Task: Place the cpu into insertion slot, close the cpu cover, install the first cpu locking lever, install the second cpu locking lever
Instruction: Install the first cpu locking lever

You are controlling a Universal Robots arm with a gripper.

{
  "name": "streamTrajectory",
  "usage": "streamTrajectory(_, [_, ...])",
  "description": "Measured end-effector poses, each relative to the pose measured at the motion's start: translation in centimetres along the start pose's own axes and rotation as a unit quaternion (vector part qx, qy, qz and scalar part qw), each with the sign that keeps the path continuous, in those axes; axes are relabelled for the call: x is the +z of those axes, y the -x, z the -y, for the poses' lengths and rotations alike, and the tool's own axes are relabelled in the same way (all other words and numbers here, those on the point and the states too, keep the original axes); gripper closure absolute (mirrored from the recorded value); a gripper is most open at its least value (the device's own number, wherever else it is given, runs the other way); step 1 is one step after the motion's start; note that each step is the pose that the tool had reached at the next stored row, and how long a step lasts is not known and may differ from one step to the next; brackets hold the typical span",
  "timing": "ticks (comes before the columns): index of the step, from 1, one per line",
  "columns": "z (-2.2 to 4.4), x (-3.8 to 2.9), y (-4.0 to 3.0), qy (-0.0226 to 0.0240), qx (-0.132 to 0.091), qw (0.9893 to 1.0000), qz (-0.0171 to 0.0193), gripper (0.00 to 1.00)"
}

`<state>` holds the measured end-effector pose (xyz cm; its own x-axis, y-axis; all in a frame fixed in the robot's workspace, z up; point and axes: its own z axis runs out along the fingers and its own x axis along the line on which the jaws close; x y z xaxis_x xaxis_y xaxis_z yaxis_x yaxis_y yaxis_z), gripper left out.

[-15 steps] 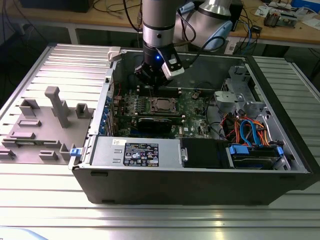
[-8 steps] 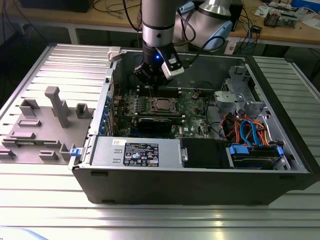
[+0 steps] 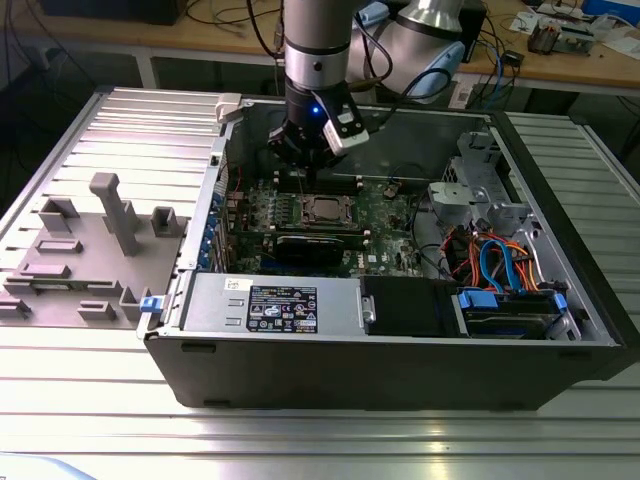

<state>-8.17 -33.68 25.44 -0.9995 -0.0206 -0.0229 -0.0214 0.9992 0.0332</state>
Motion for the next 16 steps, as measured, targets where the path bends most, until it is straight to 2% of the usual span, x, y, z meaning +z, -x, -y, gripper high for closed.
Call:
streamTrajectory(4, [-0.02, -0.01, -0.83, 0.0001, 0.0, 1.0, 0.0001, 0.89])
streamTrajectory(7, [-0.04, -0.04, -1.85, 0.0001, 0.0, 1.0, 0.0, 0.89])
streamTrajectory(12, [-0.08, -0.05, -2.78, 0.0001, 0.0, 1.0, 0.0001, 0.89])
streamTrajectory(13, [-0.12, -0.06, -3.29, 0.0001, 0.0, 1.0, 0.0, 0.89])
streamTrajectory(14, [-0.18, -0.06, -3.58, 0.0002, 0.0, 1.0, 0.0001, 0.89])
streamTrajectory(16, [-0.87, -0.06, -3.73, 0.0, -0.001, 1.0, -0.0001, 0.89])
